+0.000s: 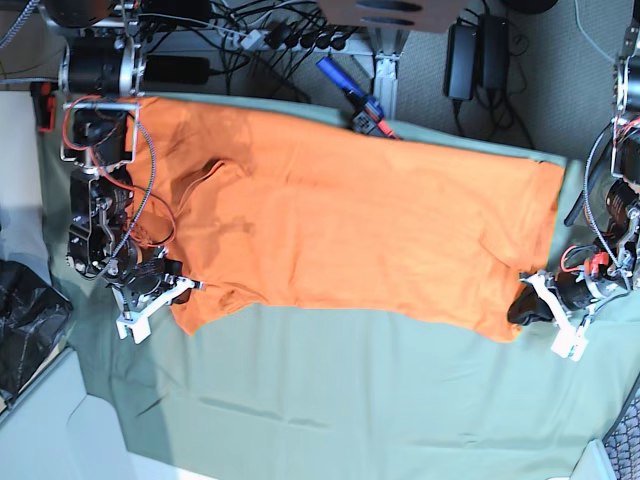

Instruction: Fold the T-shirt properly

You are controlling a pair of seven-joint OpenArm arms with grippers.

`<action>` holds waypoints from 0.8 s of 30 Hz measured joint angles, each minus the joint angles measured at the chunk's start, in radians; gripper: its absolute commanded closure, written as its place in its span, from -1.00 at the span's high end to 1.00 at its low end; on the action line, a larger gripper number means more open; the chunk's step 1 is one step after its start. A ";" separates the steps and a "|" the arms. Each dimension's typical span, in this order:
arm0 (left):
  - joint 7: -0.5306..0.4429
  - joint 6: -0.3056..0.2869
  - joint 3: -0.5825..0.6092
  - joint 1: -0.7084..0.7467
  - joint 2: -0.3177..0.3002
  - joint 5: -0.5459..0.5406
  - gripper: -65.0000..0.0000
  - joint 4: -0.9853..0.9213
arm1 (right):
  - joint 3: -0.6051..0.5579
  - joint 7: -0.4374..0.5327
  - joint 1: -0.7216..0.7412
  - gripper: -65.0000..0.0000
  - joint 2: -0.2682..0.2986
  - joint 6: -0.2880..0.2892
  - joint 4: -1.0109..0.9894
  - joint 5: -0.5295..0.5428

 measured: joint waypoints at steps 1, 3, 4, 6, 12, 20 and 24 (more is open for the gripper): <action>0.000 0.000 0.000 0.000 -0.006 0.000 -1.00 0.000 | 0.004 -0.004 0.000 -1.00 0.000 0.000 0.010 -0.009; 0.001 0.000 0.000 0.002 -0.019 -0.011 -1.00 0.000 | 0.013 -0.008 0.000 -1.00 0.002 0.000 0.024 -0.011; 0.005 0.000 -0.001 0.003 -0.026 -0.017 -1.00 0.000 | 0.017 -0.011 0.000 -1.00 0.005 0.000 0.032 -0.011; 0.014 0.000 -0.001 0.003 -0.036 -0.024 -1.00 0.000 | 0.018 -0.014 0.000 -1.00 0.014 0.000 0.047 -0.008; 0.070 0.000 -0.001 0.005 -0.044 -0.083 -1.00 0.019 | 0.018 -0.050 -0.011 -1.00 0.042 0.003 0.107 -0.001; 0.192 0.000 -0.002 0.029 -0.071 -0.189 -1.00 0.110 | 0.020 -0.056 -0.128 -1.00 0.123 0.010 0.246 0.002; 0.194 0.000 -0.002 0.109 -0.108 -0.196 -1.00 0.219 | 0.021 -0.056 -0.193 -1.00 0.145 0.012 0.318 0.003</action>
